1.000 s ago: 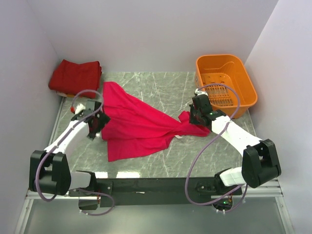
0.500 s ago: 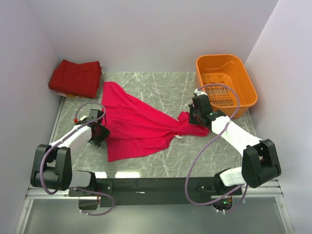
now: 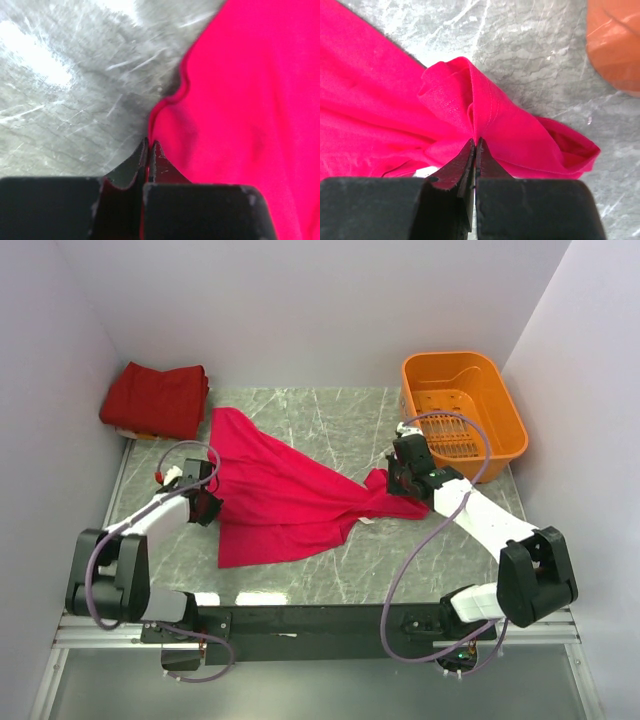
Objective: Fold and stack the t-shirts
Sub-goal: Flatten the tshirt out
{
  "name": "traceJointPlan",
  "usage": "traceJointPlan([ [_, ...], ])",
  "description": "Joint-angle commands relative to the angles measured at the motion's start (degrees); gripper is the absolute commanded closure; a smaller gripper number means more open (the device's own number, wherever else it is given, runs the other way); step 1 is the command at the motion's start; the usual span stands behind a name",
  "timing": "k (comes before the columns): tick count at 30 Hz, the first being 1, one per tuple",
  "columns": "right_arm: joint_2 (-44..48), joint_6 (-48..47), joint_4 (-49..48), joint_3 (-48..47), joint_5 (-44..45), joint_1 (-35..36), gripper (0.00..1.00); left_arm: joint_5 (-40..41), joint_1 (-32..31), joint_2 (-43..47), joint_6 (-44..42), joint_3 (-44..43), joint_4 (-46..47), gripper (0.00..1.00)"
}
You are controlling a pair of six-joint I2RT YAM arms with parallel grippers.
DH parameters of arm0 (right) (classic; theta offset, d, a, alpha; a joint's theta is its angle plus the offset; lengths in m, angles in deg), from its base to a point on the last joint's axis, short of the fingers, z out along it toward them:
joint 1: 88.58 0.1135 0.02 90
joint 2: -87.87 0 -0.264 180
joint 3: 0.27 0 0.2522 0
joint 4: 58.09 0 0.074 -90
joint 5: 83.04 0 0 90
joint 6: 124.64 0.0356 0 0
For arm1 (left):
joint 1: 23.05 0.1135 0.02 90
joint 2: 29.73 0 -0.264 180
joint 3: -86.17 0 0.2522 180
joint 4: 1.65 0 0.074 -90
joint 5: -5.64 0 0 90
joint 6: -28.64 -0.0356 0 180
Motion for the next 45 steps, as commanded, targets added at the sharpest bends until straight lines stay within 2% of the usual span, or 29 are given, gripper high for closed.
traceJointPlan([
  [1,4.9,-2.0,-1.8,-1.4,2.3,0.9,1.00,4.7,-1.4,8.8,-3.2,-1.0,2.1,0.99],
  [4,8.9,-2.0,-2.9,-3.0,3.5,1.6,1.00,13.0,-4.9,15.5,-3.0,-6.2,0.7,0.99],
  [15,25.5,-4.0,-3.1,-13.7,11.1,2.1,1.00,22.2,-5.5,27.5,-6.8,-25.4,-0.5,0.99],
  [21,32.4,-5.9,-1.4,-21.5,7.4,2.2,1.00,19.3,-5.5,32.6,-12.5,-34.9,-0.6,0.99],
  [26,33.2,-9.3,2.7,-34.0,6.2,2.2,1.00,16.8,-5.5,35.9,-15.6,-44.7,0.0,0.99],
  [31,34.5,-11.7,6.5,-47.1,4.0,2.2,1.00,14.0,-5.5,36.9,-18.3,-56.2,-4.0,0.99],
  [37,33.9,-14.1,10.0,-61.8,2.4,2.2,1.00,9.7,-5.5,39.3,-18.0,-63.6,-7.5,0.99],
  [45,32.8,-17.2,9.4,-70.7,0.6,2.2,1.00,2.9,-5.4,41.1,-16.2,-67.0,-9.4,0.99],
])
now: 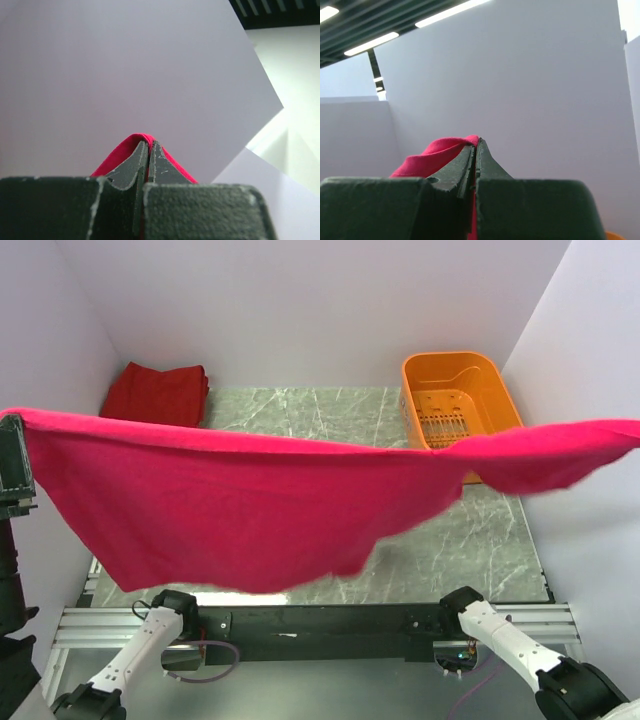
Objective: Fold and stack the t-shirts
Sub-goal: Flatten the tshirt out, then fold the tshirt
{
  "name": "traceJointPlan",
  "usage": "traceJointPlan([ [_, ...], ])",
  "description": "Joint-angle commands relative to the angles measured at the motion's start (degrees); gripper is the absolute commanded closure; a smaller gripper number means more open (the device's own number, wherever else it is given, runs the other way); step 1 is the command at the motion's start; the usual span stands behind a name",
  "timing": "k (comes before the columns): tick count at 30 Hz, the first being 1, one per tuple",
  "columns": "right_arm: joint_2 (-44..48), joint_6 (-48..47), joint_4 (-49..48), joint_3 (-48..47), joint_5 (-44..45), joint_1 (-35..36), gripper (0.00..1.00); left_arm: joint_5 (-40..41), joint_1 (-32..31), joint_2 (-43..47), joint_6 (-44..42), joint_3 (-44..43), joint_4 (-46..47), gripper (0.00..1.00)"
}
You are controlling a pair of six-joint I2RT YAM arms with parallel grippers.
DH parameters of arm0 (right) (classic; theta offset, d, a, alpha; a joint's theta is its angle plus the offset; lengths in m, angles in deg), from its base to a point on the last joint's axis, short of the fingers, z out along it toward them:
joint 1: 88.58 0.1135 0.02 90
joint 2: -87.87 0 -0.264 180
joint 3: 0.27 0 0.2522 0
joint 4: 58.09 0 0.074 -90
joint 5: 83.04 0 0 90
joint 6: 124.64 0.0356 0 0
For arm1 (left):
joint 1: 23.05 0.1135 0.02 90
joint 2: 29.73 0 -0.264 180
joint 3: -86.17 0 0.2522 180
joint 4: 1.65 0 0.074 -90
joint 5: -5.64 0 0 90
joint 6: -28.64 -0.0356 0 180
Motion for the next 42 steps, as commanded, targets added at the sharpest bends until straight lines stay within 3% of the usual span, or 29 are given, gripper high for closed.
traceJointPlan([
  [1,-2.0,-2.6,0.4,-3.4,-0.4,0.3,1.00,-4.3,0.2,-0.5,0.5,-1.7,-0.6,0.99],
  [6,-4.3,-6.8,-1.2,-2.9,4.4,0.3,1.00,-3.9,0.1,-2.6,1.4,-0.4,-0.4,0.99],
  [12,-8.0,-11.3,-9.6,10.8,14.6,0.3,1.00,0.2,0.2,-6.4,3.0,11.5,0.4,0.99],
  [16,-14.0,-12.6,-16.2,22.7,20.8,-1.0,1.00,8.9,0.2,-12.7,5.6,20.5,0.2,0.99],
  [19,-20.4,-7.6,-18.1,28.5,17.1,-6.8,1.00,11.3,1.6,-21.4,7.6,26.3,1.1,0.99],
  [23,-33.9,-3.4,-22.6,33.1,8.8,-11.2,1.00,1.2,9.5,-38.1,7.5,30.8,9.0,1.00],
  [27,-47.0,-3.2,-25.1,32.1,3.6,-11.6,1.00,-0.5,11.7,-54.0,7.1,26.8,10.6,1.00],
  [32,-62.0,-1.1,-19.9,23.8,4.3,-11.6,1.00,-0.8,12.7,-70.4,6.6,18.5,9.8,1.00],
  [36,-67.3,-1.4,-18.2,19.6,3.1,-11.5,1.00,-0.7,12.7,-75.4,6.4,15.0,10.8,1.00],
  [42,-68.3,-1.1,-17.5,19.9,2.2,-11.5,1.00,-2.3,15.0,-78.0,6.7,14.2,10.5,1.00],
])
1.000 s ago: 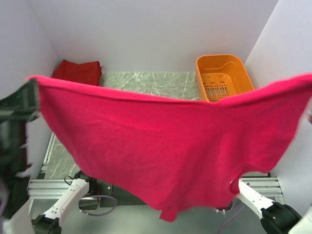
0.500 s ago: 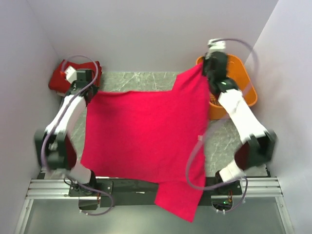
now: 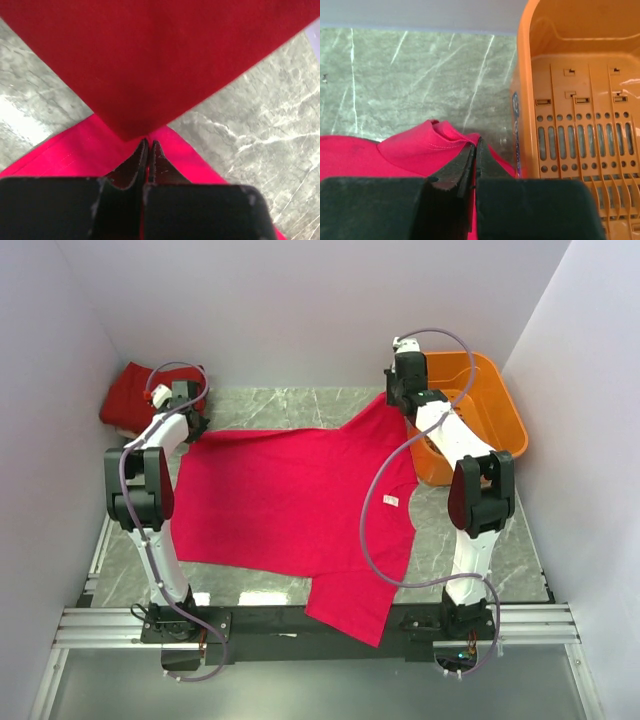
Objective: Fold and stack the t-shirts
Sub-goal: Fold the tshirt
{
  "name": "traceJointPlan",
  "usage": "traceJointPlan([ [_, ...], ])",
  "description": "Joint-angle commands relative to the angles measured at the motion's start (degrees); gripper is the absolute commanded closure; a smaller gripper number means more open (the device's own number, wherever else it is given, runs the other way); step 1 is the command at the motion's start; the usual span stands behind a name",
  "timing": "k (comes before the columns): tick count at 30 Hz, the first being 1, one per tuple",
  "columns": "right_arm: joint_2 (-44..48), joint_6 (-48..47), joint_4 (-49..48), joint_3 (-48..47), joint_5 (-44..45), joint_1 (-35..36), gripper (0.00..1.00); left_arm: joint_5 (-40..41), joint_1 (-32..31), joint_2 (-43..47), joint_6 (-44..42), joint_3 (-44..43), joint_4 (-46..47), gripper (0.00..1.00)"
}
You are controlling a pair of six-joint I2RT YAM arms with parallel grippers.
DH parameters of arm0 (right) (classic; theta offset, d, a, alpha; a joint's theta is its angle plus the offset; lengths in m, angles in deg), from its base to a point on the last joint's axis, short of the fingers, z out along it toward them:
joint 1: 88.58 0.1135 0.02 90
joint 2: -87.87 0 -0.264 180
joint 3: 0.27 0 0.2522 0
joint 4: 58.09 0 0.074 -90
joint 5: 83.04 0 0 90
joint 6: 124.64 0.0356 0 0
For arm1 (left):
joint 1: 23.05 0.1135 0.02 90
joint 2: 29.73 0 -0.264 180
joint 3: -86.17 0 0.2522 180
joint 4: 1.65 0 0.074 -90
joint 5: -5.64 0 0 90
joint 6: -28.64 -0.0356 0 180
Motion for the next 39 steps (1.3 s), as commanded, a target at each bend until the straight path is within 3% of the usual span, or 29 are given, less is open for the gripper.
traceJointPlan([
  [1,2.1,1.2,-1.2,-1.6,-0.6,-0.1,1.00,-0.9,1.3,0.2,-0.2,-1.4,1.8,1.00],
  [18,23.9,10.4,2.0,25.3,2.0,3.2,1.00,-2.7,2.7,6.9,-1.2,6.0,1.3,1.00],
  [31,39.3,13.0,8.0,37.2,5.4,6.2,1.00,-7.4,6.4,10.3,-1.7,11.2,1.9,1.00],
  [39,43.2,13.4,11.1,40.4,5.6,6.6,1.00,-7.7,7.4,11.8,-3.6,10.2,-0.6,1.00],
])
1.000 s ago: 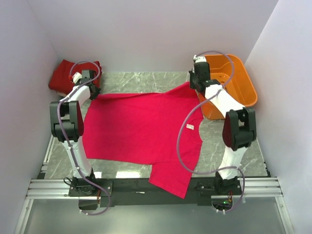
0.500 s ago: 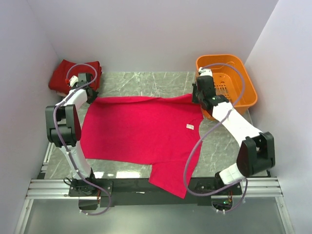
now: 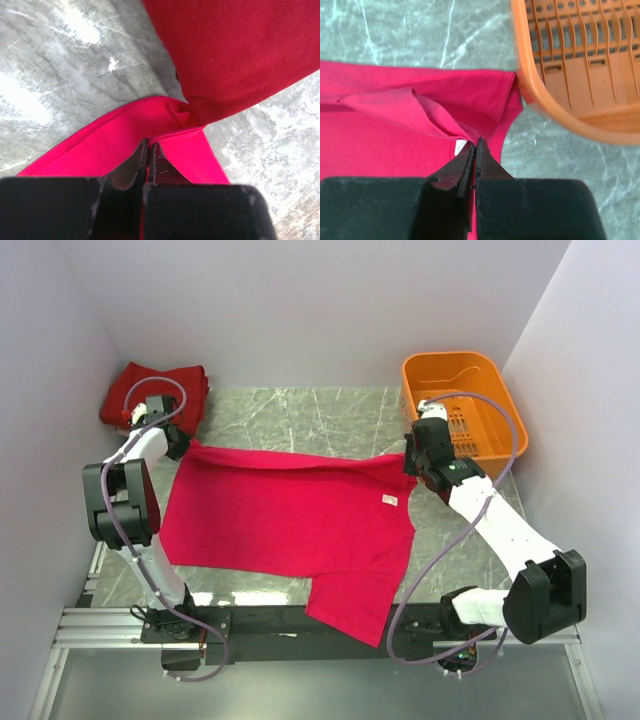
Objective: Fold and stack the t-shirts
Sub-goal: Fold the tshirt
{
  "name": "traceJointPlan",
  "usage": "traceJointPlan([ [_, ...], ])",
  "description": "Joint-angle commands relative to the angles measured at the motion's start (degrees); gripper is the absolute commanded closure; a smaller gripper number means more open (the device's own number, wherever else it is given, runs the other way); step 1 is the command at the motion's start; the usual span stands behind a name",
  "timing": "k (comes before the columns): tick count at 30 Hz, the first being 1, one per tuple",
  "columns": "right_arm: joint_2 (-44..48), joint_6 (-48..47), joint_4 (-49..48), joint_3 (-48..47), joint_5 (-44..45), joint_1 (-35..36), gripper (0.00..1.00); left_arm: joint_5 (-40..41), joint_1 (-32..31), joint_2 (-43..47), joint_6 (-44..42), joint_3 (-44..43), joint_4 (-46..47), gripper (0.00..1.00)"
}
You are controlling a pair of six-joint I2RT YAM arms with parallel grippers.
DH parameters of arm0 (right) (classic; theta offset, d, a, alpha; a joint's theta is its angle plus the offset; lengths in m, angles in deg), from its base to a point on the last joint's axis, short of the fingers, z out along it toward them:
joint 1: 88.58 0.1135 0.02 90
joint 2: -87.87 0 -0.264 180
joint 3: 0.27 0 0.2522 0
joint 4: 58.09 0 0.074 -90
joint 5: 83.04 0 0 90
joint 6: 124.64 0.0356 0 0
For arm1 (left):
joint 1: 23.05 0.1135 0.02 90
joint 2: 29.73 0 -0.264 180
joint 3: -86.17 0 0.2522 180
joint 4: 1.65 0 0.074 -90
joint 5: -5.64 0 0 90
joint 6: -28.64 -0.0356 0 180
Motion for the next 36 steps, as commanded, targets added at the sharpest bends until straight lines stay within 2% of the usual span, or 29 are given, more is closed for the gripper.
traceJointPlan([
  [1,3.3,0.7,1.6,1.0,1.8,0.8,1.00,-0.1,0.5,3.0,-2.1,-1.8,-1.6,1.00],
  [10,6.4,2.6,4.0,4.8,-0.2,4.4,1.00,0.1,0.5,4.4,-2.9,-0.3,-2.8,1.00],
  [21,6.9,7.2,9.7,10.4,3.4,8.3,1.00,1.4,1.0,2.1,-4.3,-1.3,-5.2,0.99],
  [29,5.8,10.1,10.7,11.8,-5.0,10.1,0.99,3.1,1.4,0.5,-4.6,-2.3,-8.5,0.99],
  [32,4.2,11.7,11.1,12.7,-5.3,10.2,0.99,3.9,1.4,1.2,-4.3,-1.8,-9.1,0.91],
  [33,3.8,12.1,11.3,12.8,-5.4,10.3,0.99,4.4,1.5,1.8,-3.9,-1.3,-9.4,0.81],
  [35,3.3,12.7,11.6,13.3,-6.3,10.3,0.97,5.6,1.5,2.4,-4.1,-0.9,-9.7,0.73],
  [36,3.1,12.8,11.6,13.4,-6.5,10.4,0.93,6.3,1.5,2.8,-3.8,-0.9,-10.1,0.60],
])
